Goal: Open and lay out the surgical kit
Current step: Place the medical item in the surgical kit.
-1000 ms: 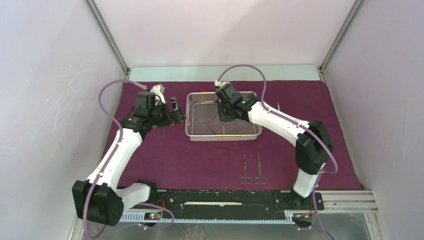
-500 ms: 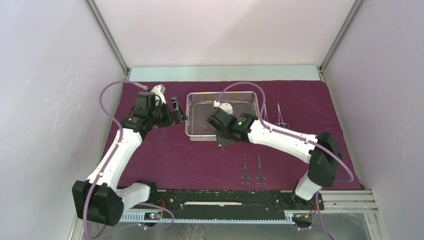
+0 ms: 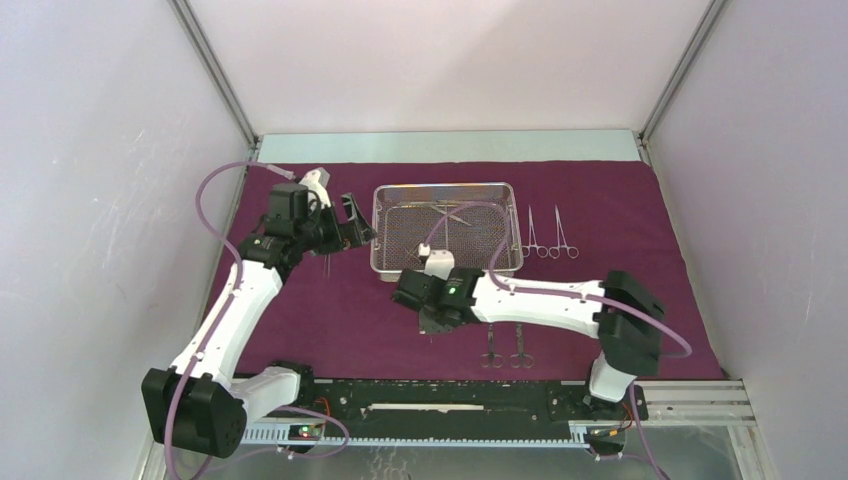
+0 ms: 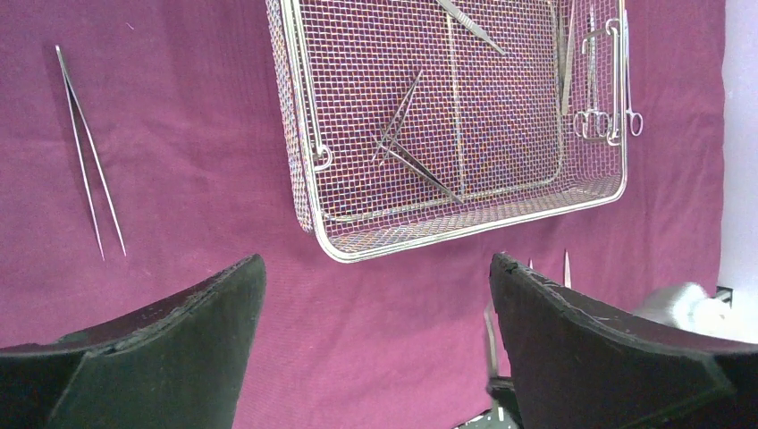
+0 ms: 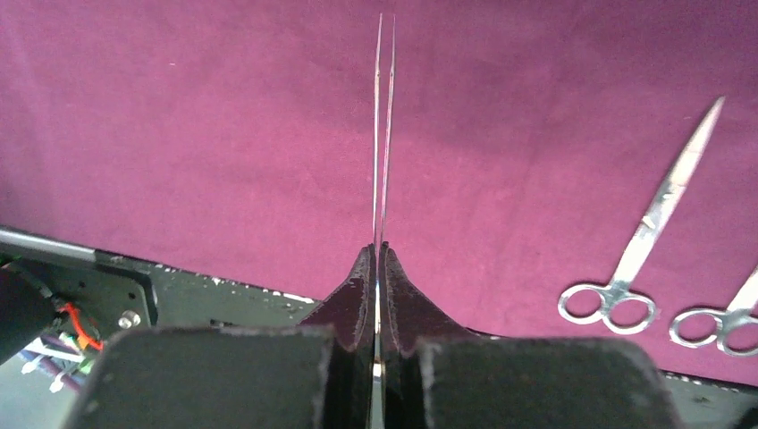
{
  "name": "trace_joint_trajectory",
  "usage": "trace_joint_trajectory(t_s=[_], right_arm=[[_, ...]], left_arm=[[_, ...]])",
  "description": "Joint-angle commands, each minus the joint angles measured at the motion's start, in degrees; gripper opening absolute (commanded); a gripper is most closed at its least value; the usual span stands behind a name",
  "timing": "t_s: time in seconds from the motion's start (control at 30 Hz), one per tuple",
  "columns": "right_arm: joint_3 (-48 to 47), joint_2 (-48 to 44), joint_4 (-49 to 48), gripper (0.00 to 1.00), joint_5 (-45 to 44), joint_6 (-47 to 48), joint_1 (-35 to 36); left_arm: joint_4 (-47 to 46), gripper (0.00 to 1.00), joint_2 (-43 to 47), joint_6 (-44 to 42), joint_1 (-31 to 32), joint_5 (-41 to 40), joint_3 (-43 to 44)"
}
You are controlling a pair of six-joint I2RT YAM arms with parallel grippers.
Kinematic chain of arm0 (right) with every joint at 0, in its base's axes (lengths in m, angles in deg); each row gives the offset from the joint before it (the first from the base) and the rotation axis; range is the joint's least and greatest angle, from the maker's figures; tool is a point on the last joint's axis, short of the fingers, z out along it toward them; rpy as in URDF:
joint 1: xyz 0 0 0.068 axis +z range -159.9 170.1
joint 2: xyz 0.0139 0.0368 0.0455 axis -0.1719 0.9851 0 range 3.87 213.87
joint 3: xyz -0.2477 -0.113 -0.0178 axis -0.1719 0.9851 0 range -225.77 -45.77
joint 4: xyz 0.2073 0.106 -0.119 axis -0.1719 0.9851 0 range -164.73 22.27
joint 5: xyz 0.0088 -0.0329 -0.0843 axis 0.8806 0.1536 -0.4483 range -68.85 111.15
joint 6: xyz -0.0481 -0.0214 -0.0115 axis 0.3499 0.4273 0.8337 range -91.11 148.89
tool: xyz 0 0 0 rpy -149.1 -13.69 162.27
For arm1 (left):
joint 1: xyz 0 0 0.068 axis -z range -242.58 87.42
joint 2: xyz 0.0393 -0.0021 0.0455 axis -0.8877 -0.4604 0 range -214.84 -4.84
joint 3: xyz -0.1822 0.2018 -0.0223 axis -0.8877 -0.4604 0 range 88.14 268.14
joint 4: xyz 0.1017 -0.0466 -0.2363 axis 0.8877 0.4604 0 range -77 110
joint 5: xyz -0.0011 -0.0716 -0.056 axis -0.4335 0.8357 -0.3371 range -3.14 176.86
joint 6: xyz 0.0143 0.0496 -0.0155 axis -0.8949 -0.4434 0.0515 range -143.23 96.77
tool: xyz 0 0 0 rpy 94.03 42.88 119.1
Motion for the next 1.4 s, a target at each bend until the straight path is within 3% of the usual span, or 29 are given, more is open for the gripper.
trace_joint_trajectory(t_s=[0.0,0.87,1.07,1.37], right_arm=[[-0.14,4.15,-3.26,0.00,0.77,-5.55,0.91],[3.88,10.99,-8.12,0.00,6.41,-9.26,0.90],[3.88,10.69,-8.02,0.22,6.36,-9.24,1.15],[3.87,7.77,-6.85,0.40,3.94,-8.46,1.41]], left_arm=[[-1.58,1.00,1.56,0.62,0.26,1.10,-1.23],[-1.63,1.00,1.84,0.42,0.25,0.83,-1.41],[-1.58,1.00,1.83,0.45,0.24,0.83,-1.44],[-1.63,1.00,1.92,0.40,0.31,0.73,-1.44]])
